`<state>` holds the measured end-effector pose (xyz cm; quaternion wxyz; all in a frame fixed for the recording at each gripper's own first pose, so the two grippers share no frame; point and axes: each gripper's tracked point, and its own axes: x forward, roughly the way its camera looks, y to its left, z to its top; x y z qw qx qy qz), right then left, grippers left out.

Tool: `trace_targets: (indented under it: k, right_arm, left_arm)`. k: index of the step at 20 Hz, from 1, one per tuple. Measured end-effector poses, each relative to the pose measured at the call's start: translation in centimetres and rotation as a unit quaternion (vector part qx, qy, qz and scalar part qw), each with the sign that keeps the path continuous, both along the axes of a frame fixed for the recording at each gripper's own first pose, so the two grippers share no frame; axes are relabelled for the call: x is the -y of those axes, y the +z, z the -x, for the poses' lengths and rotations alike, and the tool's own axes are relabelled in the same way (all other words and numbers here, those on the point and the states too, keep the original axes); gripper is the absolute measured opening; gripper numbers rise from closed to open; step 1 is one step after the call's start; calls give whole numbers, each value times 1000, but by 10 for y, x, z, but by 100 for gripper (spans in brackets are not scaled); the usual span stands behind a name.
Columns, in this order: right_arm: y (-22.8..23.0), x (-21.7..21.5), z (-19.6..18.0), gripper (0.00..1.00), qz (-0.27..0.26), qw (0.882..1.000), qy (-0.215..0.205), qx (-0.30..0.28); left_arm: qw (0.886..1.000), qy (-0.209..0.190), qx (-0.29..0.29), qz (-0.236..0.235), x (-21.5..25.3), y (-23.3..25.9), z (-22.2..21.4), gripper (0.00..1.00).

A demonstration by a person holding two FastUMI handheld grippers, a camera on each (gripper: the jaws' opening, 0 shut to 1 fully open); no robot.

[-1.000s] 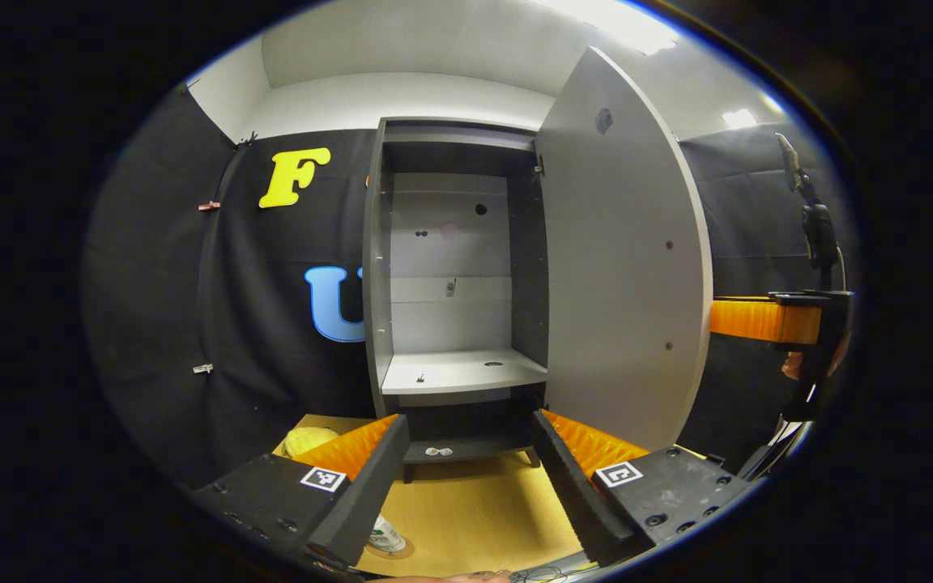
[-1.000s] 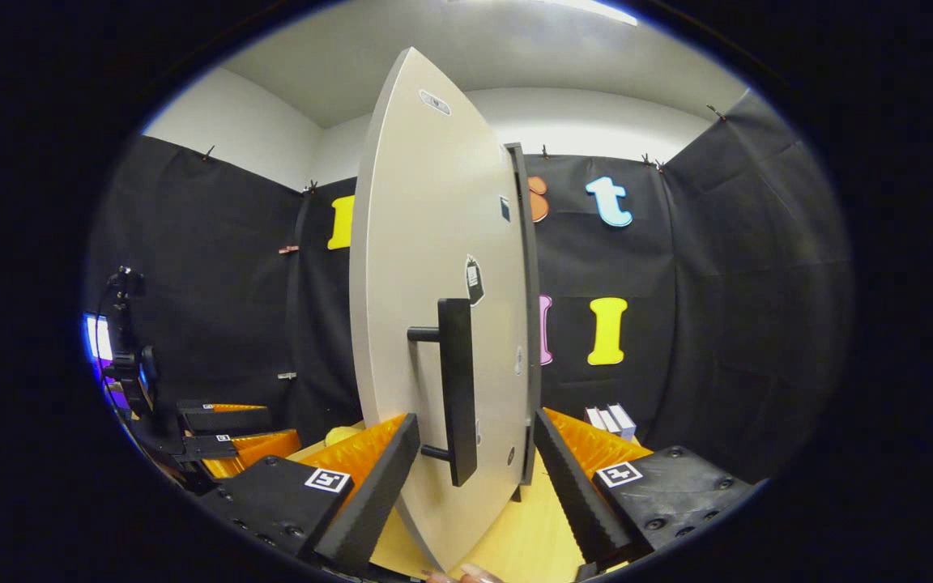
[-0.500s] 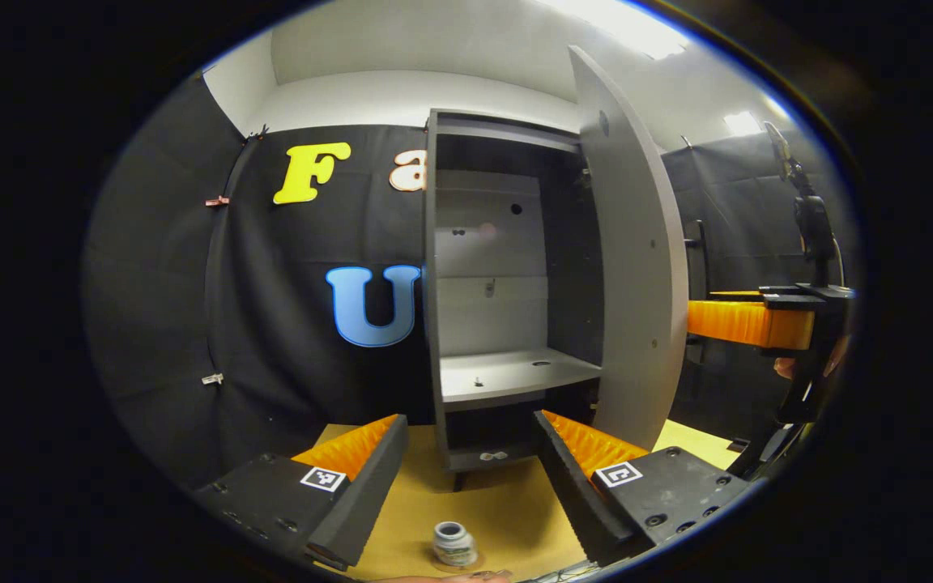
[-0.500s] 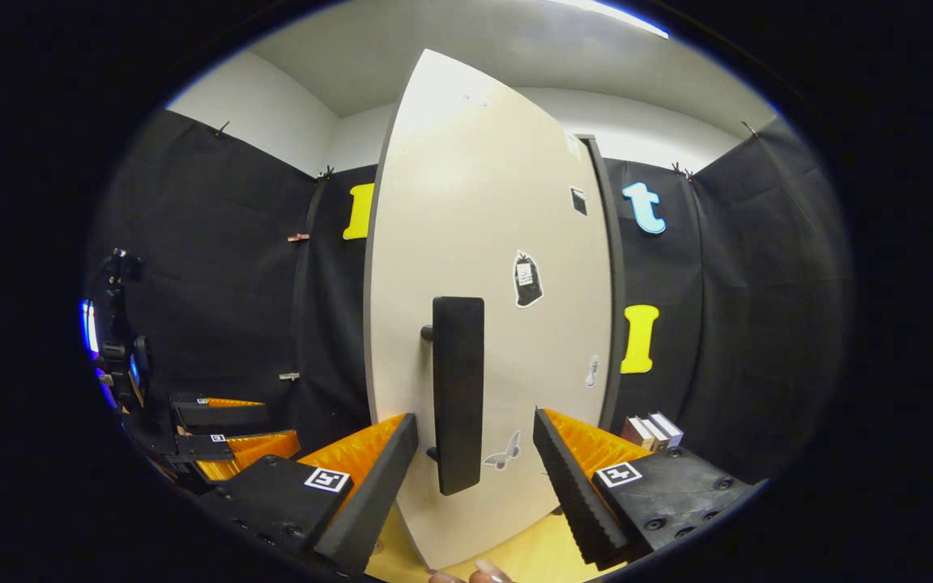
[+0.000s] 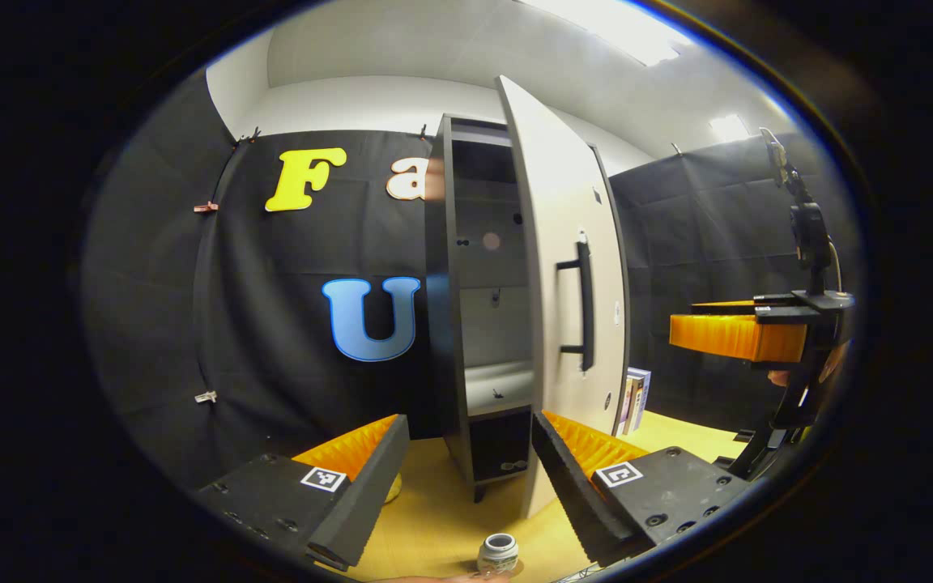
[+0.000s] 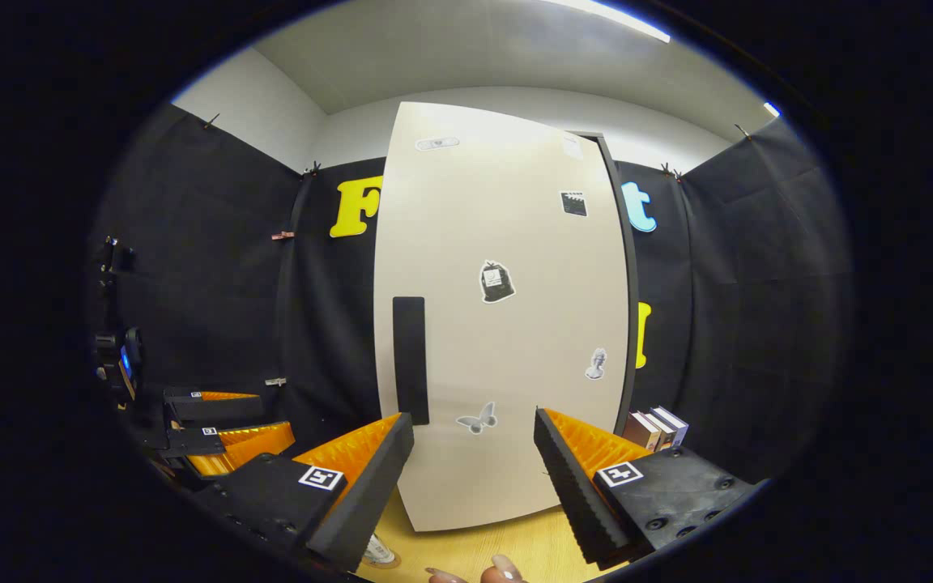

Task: Open the cabinet door with the right hand, grasp the bottle in the cabinet with the left hand and place it on the coaster, then close the cabinet door with the right hand.

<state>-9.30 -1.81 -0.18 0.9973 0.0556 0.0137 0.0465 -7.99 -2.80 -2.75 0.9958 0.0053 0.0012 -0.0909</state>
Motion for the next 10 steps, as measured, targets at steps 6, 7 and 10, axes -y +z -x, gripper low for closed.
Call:
trace_targets:
  k: [6,7,10]
  right_arm:
    - [2,16,8,97,-19,999,-23,31]
    - [1,21,9,98,-7,999,-28,38]
    - [-1,21,19,97,24,998,-22,49]
  left_arm:
    - [999,-33,13,14,32,17,-2,96]
    - [999,-35,15,15,38,18,0,96]
    - [999,-40,9,24,54,16,1,96]
